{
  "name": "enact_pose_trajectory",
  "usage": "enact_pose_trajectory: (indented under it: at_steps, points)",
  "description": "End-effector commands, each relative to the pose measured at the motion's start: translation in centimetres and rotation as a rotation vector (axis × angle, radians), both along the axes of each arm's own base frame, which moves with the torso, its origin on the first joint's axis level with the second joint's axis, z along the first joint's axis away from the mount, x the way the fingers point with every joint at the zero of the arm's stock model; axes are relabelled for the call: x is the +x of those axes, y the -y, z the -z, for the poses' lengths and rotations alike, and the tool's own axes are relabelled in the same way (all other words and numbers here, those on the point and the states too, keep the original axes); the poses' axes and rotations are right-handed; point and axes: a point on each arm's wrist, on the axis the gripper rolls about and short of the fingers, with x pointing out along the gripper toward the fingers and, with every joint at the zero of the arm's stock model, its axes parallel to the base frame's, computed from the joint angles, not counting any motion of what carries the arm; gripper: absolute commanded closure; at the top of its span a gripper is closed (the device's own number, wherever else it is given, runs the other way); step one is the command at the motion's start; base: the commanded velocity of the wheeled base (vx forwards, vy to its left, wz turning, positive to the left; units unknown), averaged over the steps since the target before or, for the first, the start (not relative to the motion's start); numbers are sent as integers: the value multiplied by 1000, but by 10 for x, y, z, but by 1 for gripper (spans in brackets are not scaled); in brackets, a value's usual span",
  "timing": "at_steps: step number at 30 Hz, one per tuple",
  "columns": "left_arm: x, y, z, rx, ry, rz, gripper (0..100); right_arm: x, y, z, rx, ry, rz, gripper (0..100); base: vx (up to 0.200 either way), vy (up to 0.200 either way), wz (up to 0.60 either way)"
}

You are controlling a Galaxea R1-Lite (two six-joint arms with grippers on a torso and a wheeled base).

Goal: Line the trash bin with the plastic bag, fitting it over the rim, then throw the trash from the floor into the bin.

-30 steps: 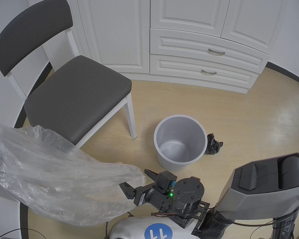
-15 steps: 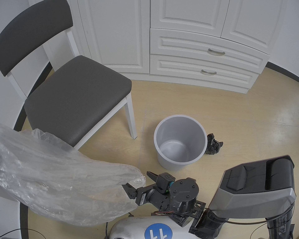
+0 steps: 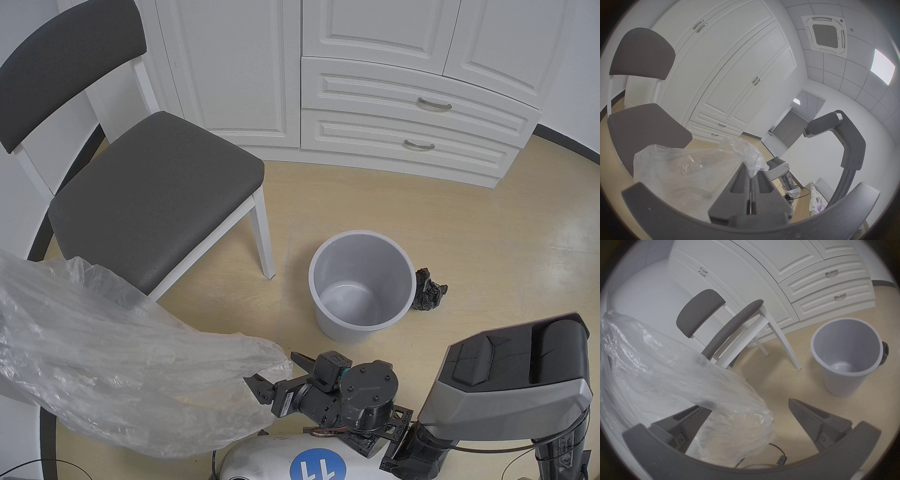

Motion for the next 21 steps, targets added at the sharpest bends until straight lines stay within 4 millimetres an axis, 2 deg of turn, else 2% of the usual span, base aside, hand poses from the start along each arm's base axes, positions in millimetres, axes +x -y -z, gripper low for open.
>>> enact_pose_trajectory:
  at_steps: [1,9,21]
  points:
    - [0,0,0,-1,1,0,100,-2,0,-2,30,-10,-17,0,0,0,0]
    - [0,0,0,-1,1,0,100,-6,4,0,73,-89,-88,0,0,0,0]
    - [0,0,0,-2,3,0,100,-7,3,3,89,-120,-94,0,0,0,0]
